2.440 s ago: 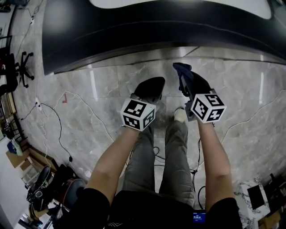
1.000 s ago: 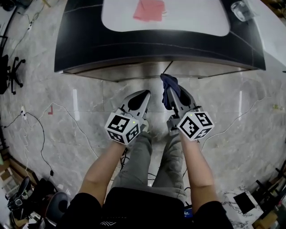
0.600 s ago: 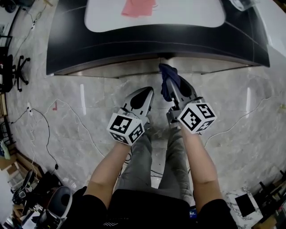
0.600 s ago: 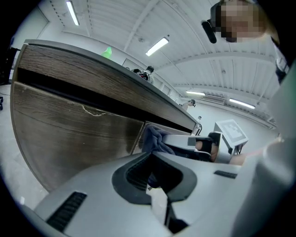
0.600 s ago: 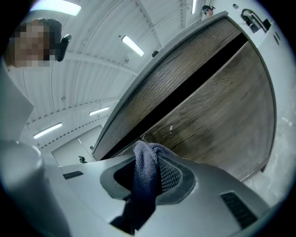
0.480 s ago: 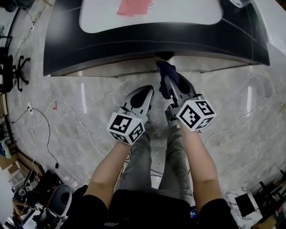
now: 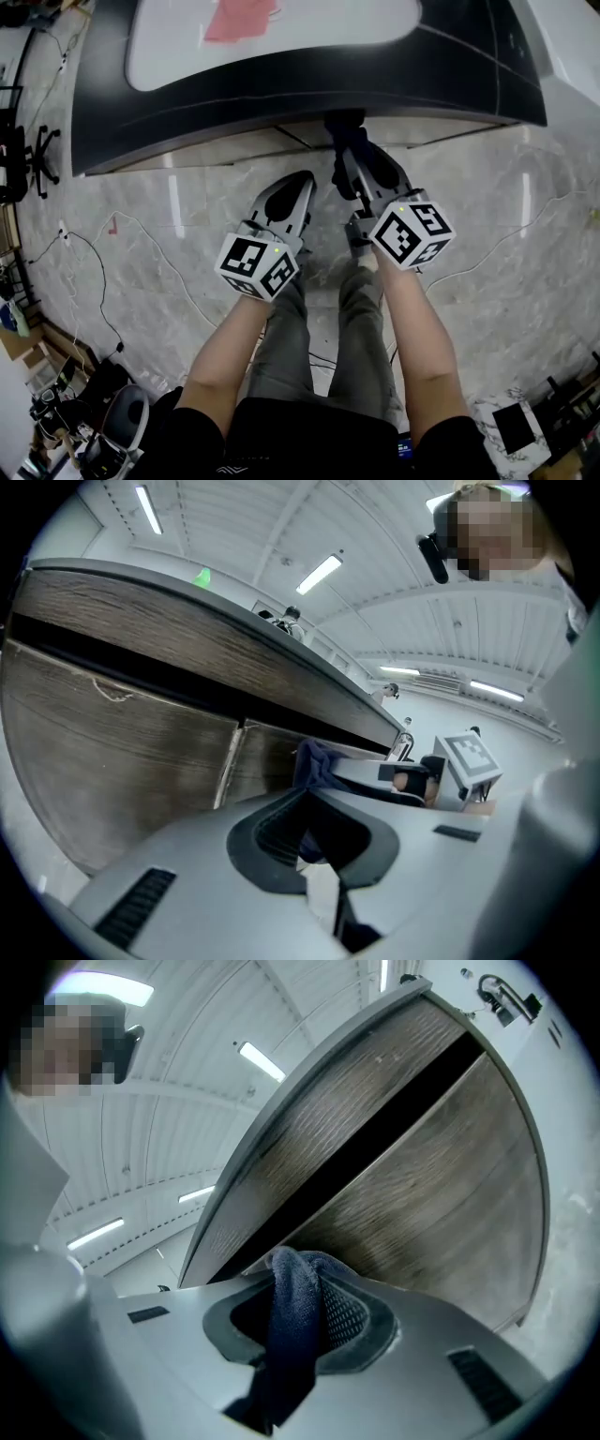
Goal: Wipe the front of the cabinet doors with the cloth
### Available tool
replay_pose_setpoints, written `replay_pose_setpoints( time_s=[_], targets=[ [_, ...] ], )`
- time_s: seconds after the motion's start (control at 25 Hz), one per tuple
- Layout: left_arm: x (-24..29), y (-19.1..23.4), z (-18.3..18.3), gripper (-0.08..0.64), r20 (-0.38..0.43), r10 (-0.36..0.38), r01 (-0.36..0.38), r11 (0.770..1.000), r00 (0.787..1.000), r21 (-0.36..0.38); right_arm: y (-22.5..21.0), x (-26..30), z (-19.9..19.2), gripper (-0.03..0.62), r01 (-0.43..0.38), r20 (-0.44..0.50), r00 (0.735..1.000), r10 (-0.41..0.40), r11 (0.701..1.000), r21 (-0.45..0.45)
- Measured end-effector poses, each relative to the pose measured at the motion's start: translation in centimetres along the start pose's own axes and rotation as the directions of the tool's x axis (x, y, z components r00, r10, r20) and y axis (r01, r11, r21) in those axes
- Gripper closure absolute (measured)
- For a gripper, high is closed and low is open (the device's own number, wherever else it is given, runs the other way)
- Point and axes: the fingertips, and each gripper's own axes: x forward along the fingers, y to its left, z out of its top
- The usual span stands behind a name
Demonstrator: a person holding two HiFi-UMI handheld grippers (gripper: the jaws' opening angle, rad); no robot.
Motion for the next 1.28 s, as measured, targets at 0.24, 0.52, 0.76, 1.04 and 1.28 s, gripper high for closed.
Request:
replay_pose_setpoints(
  time_s=[0.24,0.52,0.76,1.04,1.28],
  targets=[
    [4.7,-4.9,-0.3,0.551,0.002,-0.031,0.031,0.999,1.000,0.031,-5.5,-4.3,3.8,0.508,0.049,0.035,0.998,-0.049,0.999,-0.004],
    [7.6,-8.2,-0.2,0.552,-0.004,-0.079,0.079,0.996,0.997,0.030,-9.9,-7.9,7.9,0.508,0.134,0.098,0.986,-0.132,0.991,-0.017],
    [10.5,-11.2,-0.8,0.552,-0.020,-0.118,0.119,0.992,0.993,0.038,-13.6,-11.4,10.7,0.508,0.193,0.155,0.970,-0.188,0.981,-0.016],
    [12.8,-14.3,-1.9,0.552,-0.035,-0.164,0.165,0.985,0.986,0.041,-16.4,-14.9,11.3,0.508,0.242,0.166,0.957,-0.238,0.970,-0.001],
    [11.8,-13.4,-2.8,0.552,-0.045,-0.157,0.159,0.986,0.987,0.045,-15.6,-15.0,8.9,0.508,0.223,0.153,0.962,-0.226,0.974,0.036]
  ],
)
